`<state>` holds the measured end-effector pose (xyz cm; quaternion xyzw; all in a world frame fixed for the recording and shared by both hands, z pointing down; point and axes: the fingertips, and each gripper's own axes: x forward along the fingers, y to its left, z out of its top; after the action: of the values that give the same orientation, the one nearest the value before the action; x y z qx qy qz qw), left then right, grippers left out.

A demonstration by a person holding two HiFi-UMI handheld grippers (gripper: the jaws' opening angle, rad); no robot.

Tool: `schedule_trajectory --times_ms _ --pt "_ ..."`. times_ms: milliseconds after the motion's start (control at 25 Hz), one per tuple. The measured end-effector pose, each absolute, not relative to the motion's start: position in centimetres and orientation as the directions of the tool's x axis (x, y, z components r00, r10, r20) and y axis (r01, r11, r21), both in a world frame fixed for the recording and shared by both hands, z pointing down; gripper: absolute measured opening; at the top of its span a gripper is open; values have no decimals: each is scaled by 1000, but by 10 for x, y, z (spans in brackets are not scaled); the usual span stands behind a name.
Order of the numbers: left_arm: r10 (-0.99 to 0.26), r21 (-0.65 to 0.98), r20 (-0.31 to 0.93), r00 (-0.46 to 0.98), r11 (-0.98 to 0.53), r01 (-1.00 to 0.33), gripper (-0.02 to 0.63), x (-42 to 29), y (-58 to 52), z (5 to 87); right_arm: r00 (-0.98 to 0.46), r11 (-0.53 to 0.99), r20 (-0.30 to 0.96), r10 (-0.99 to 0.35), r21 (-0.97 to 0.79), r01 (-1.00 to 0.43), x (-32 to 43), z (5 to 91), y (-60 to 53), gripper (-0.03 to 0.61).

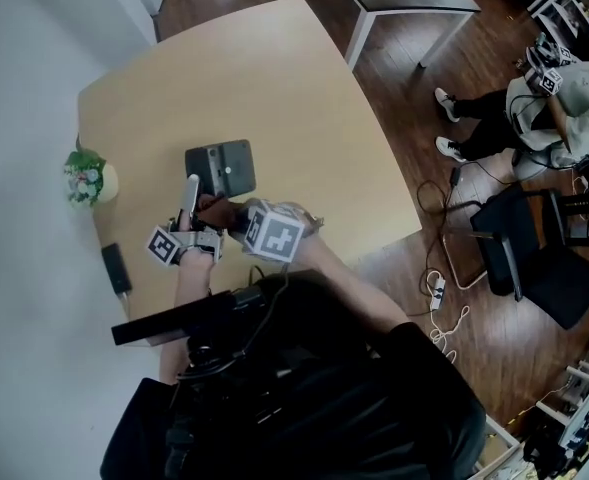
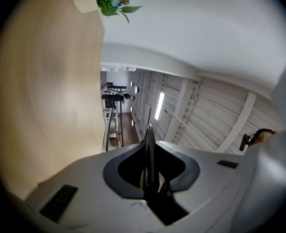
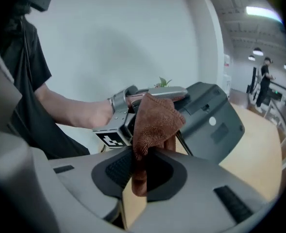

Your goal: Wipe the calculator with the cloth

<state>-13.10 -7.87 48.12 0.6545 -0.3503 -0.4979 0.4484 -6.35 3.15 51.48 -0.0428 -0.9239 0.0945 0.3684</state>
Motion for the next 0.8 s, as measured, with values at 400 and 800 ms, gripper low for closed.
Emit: schedule_trajectory --times_ms 400,800 --pt "-707 993 -93 701 -115 16 75 -103 -70 598 -662 919 746 -71 -209 -334 30 594 -99 51" --pt "-661 971 -32 750 -198 -134 353 -67 -81 619 -741 759 634 221 -589 -278 -8 692 -31 51"
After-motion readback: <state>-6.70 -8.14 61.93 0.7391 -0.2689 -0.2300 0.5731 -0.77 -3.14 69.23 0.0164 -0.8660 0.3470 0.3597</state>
